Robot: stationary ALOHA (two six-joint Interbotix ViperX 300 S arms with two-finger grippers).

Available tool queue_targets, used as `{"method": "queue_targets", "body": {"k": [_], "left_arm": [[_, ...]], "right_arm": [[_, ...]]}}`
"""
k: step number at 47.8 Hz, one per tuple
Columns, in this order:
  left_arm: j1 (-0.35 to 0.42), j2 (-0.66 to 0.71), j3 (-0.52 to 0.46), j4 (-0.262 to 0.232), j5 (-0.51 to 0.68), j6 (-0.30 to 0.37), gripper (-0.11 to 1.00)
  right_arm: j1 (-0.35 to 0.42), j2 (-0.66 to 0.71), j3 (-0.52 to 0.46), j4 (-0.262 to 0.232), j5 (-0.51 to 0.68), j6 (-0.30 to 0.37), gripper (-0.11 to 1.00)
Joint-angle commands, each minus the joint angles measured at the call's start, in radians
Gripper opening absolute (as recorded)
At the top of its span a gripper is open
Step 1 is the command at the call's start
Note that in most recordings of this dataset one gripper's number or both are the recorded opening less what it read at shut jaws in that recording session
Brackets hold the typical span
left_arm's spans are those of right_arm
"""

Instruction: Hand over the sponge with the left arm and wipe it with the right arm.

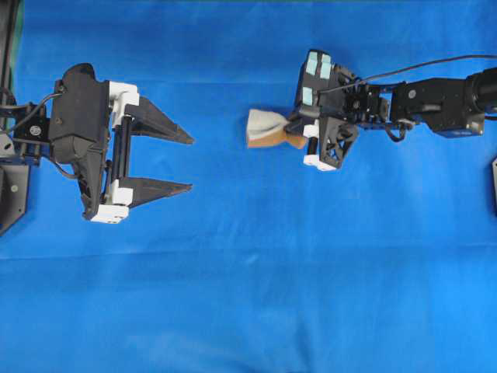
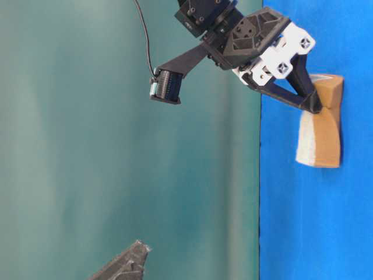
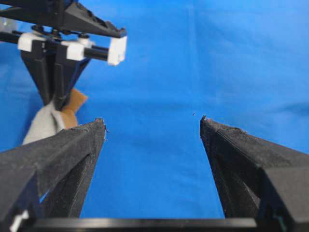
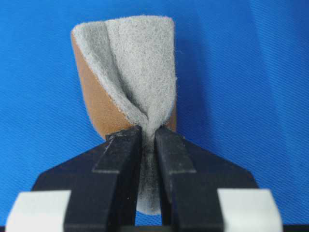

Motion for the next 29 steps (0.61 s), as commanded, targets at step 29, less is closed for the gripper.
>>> {"method": "queue_targets", "body": {"k": [29], "left_arm": [[-0.003, -0.005, -0.012, 0.003, -0.015, 0.003, 0.76]], "right_arm": [[0.353, 0.009, -0.023, 0.127, 0.005, 0.094, 0.14]]}}
